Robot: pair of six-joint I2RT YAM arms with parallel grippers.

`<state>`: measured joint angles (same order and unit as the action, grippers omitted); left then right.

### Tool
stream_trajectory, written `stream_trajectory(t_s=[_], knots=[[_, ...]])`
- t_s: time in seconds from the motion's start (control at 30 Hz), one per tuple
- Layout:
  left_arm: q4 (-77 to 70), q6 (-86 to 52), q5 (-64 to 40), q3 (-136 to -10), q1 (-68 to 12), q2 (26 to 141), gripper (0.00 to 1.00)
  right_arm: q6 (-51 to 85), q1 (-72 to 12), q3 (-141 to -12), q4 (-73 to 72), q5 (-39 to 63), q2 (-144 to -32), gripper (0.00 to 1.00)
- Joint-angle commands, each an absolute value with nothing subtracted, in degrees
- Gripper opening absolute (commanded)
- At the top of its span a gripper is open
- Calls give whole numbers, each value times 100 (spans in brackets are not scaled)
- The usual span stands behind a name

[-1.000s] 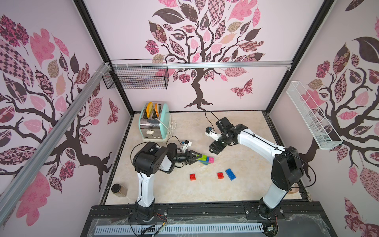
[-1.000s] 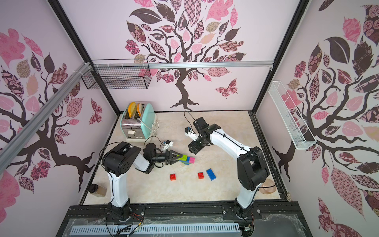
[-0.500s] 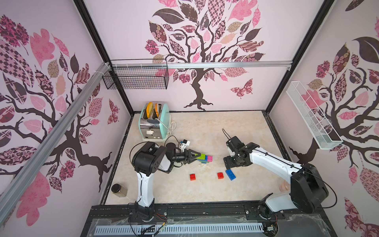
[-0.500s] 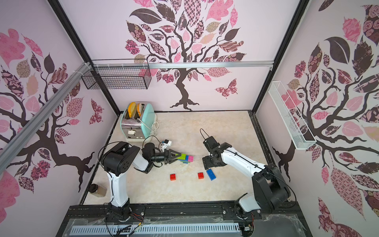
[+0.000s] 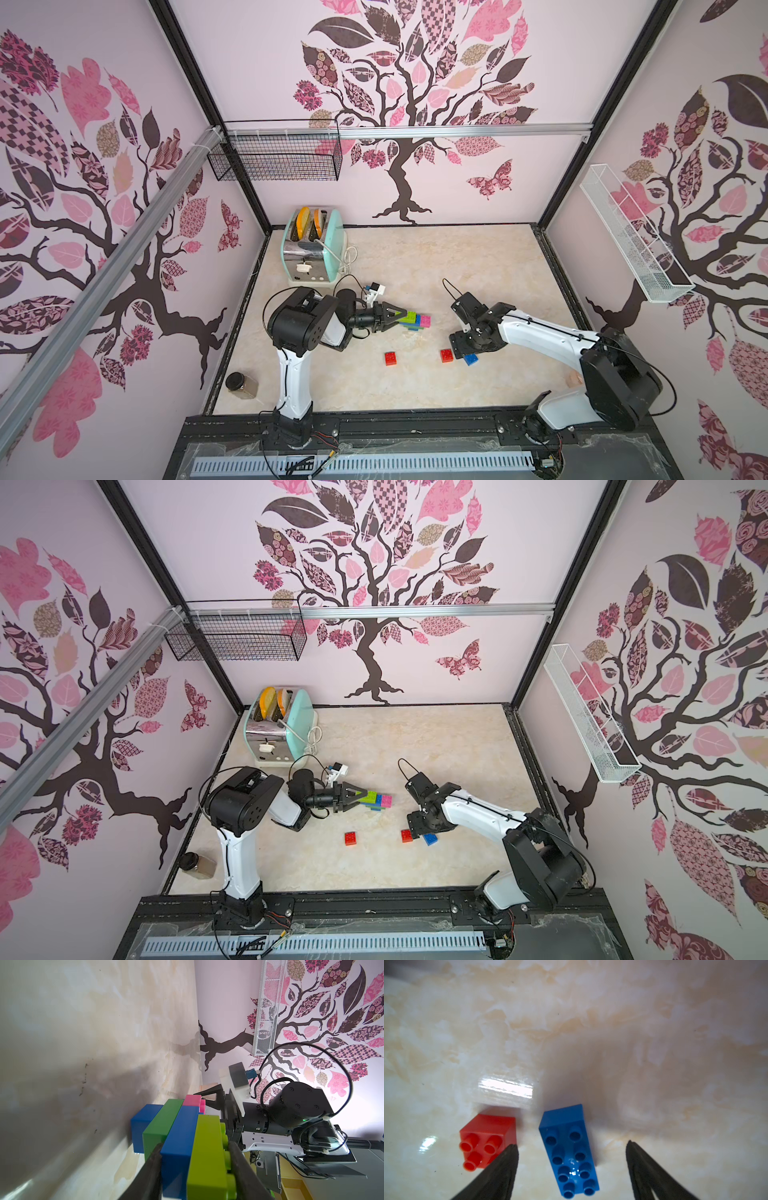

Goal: Assemble a heart with lego
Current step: Pick up the lego brick from the center of the board.

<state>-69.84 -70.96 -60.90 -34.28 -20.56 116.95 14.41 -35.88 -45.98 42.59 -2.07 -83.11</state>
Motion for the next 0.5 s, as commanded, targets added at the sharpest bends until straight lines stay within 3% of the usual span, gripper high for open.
stream_trajectory(t_s=[0.0, 0.4, 0.47], knots=[[-7146, -7075, -6091, -3410, -2053, 11598, 30, 1568, -3633, -4634, 4166, -178, -8399, 71], [-7138, -7075, -6092, -3428, -2020, 11624, 30, 1681, -3913, -4736, 4324, -329, -8773, 32], [-7137, -7058, -6098, -3433, -1999, 11658, 30, 1638, -3912, -4751, 4340, -334, -8776, 29]])
